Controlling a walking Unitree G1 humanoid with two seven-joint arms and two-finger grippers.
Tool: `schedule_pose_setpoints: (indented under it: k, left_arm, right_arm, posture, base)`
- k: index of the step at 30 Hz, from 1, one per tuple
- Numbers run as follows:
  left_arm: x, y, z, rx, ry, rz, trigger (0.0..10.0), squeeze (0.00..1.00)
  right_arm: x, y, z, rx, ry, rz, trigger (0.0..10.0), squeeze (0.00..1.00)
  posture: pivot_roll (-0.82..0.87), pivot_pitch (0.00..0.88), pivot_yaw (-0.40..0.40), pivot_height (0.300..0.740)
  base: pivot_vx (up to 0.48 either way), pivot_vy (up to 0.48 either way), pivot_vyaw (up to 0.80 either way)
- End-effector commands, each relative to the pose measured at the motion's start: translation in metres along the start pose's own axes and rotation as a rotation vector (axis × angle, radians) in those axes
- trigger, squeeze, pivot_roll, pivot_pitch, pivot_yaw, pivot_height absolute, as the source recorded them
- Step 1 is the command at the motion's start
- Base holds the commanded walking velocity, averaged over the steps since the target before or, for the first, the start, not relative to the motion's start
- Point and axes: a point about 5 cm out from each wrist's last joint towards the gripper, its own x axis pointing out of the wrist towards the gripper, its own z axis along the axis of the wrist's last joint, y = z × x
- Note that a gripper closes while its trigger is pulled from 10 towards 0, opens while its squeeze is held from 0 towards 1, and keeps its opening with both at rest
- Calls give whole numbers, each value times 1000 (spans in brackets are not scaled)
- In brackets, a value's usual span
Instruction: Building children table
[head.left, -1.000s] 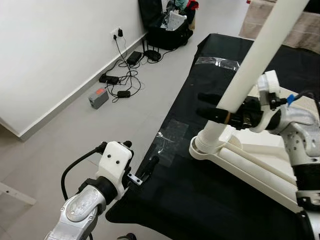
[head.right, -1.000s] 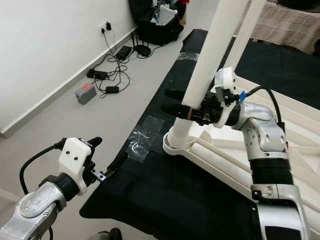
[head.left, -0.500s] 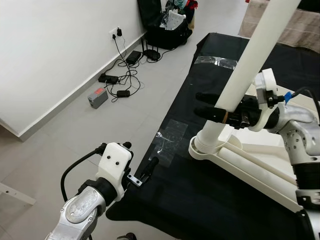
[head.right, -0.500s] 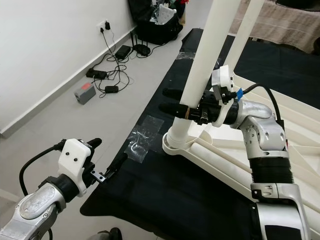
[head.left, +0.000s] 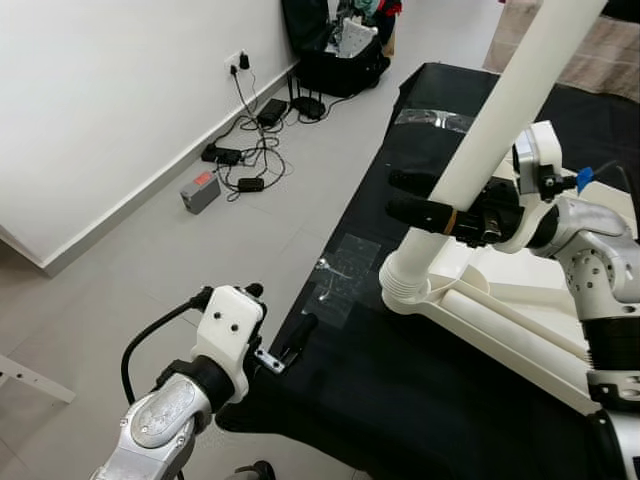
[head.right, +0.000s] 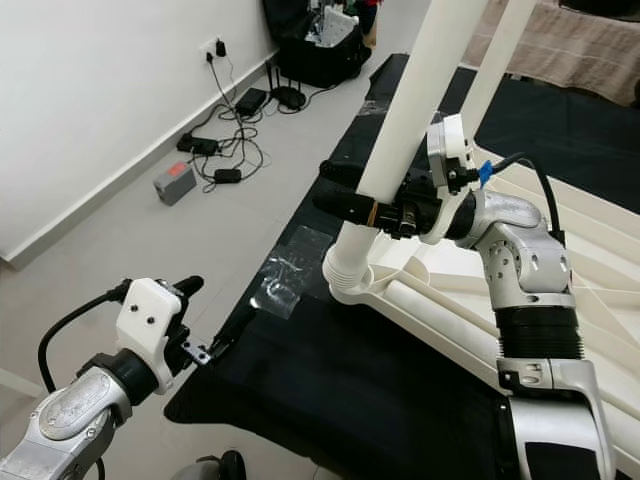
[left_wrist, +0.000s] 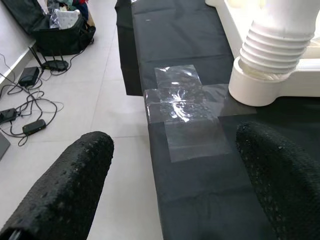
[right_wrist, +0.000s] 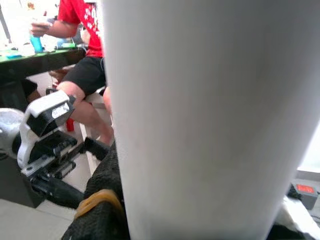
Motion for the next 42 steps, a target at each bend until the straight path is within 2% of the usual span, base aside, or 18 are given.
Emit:
schedule_pose_setpoints:
  k: [1,7,24,32,38,42]
  left_arm:
    - [-2,-2,-7,0,30,-12,10000,0]
    - [-2,-3,-7,2,29,-19,10000,0]
    - [-4,-7,-10,5,34,-29,10000,0]
    - [-5,-9,-10,4,35,-31,10000,0]
    - [-6,-11,-10,-3,34,-34,10000,0]
    - [-6,-11,-11,-1,36,-34,10000,0]
  right_arm:
    - [0,3,-5,-8,18,6,10000,0]
    - [-2,-2,-12,-7,39,-41,10000,0]
    - [-4,-13,-2,-56,27,-108,10000,0]
    - [-5,-15,-17,-61,101,-140,10000,0]
    - [-6,-16,-18,-36,88,-139,10000,0]
    - [-10,-15,-19,-54,132,-121,10000,0]
  posture:
    - [91,198,-2,740]
    - [91,195,-4,740]
    - [87,181,-8,740]
    - [90,185,-11,740]
    - [92,184,-12,740]
    - [89,187,-12,740]
  base:
    - [0,0,0]
    - [0,0,0]
    - [0,0,0]
    - [0,0,0]
    - [0,0,0]
    - [0,0,0]
